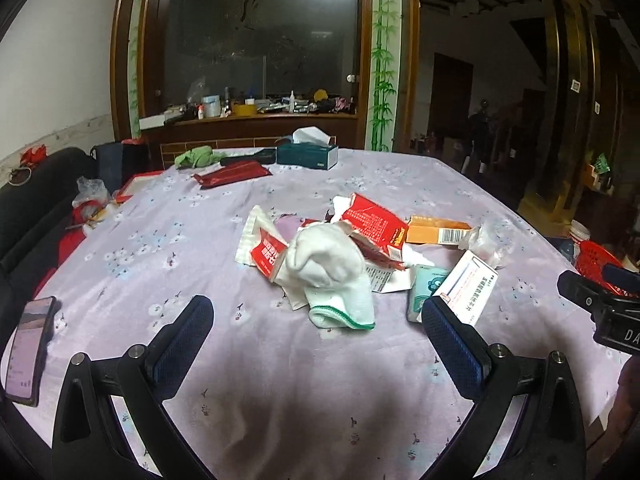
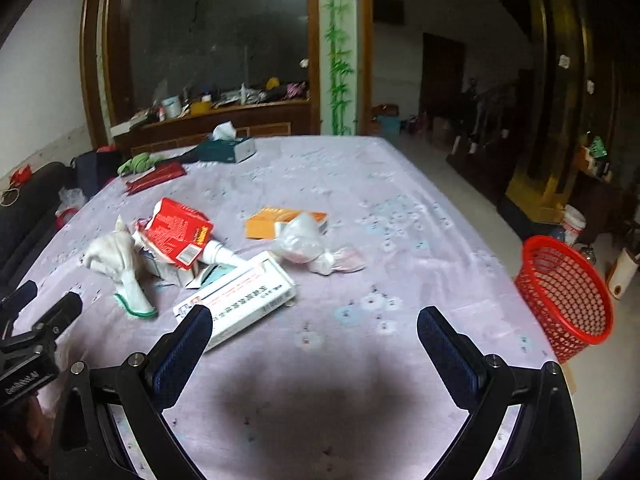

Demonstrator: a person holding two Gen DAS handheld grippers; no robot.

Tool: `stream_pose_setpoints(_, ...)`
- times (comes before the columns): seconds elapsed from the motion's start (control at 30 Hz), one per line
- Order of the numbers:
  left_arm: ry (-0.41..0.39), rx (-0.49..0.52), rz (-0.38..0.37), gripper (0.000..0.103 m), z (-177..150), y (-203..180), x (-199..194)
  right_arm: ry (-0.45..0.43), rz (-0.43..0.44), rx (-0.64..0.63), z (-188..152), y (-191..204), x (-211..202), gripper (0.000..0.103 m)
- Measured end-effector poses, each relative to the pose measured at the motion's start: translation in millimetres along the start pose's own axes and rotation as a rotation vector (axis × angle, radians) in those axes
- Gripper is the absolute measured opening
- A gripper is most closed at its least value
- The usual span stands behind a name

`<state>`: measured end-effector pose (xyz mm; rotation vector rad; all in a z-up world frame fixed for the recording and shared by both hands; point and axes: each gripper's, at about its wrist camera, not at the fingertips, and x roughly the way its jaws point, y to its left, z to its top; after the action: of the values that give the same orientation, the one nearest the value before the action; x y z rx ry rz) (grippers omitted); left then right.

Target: Collect trash

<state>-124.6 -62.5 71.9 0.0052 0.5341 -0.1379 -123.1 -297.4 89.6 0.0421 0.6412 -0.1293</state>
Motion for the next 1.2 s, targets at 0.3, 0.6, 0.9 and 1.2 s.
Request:
stream_pose_setpoints(0.3,-0.026,0.064,-0.009,0.103,-5,-21,-7,-0.052,-0.107,0.003,-10,-5,-12,0.103)
stream_pose_setpoints(0.6,-0.005,0.088,-0.021,0.103,-10,-25,-4,-0.056,-0.126,-0.021,-14,-3,-14,0.103)
stream_pose_setpoints(0.9,-0.005,0.084,-0.018,0.103,-11,-26,-5,-0.061,-0.128,-0.03,-16,-1,-17,0.103)
stream_pose_setpoints(1.2,-0.02,0.074,-0.004,0.103,-11,-24,-8,-0.063,-0.129,-0.034,-16,0,-17,0.103)
